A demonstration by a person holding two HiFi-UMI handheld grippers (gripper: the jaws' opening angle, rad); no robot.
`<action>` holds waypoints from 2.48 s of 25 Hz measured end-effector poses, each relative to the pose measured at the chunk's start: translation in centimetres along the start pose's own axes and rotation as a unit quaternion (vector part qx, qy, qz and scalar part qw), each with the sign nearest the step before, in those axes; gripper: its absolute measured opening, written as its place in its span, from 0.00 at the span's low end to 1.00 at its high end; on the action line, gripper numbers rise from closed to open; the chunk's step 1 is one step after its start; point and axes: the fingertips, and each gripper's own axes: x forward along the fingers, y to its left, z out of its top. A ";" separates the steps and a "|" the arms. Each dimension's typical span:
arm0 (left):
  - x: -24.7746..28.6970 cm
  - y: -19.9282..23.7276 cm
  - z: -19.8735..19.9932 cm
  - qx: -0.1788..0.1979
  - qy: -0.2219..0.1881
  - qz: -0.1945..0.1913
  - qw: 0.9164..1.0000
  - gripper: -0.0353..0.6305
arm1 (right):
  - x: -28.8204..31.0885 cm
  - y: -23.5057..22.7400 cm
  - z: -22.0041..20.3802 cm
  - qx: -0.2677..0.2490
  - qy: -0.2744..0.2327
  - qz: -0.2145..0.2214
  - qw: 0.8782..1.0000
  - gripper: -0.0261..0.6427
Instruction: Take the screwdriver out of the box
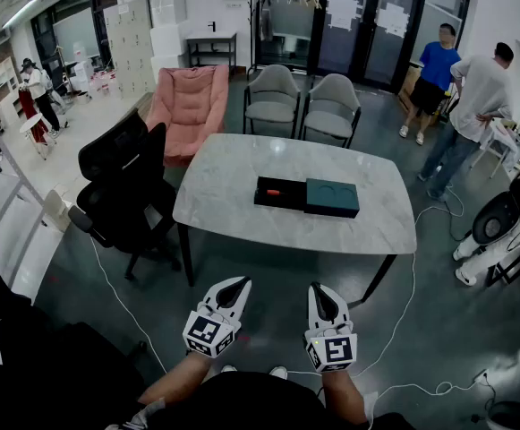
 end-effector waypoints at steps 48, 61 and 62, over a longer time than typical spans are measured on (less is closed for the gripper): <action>10.7 -1.3 -2.5 0.006 0.018 0.053 0.998 0.06 | 3.2 -11.3 -1.8 0.024 -0.022 0.054 0.998 0.07; 15.5 5.9 -2.9 0.001 0.021 0.047 0.999 0.06 | 11.6 -12.1 -2.6 0.026 -0.027 0.054 0.998 0.07; 15.8 6.5 -2.9 0.000 0.020 0.046 0.999 0.06 | 12.4 -12.0 -2.5 0.024 -0.026 0.055 0.998 0.08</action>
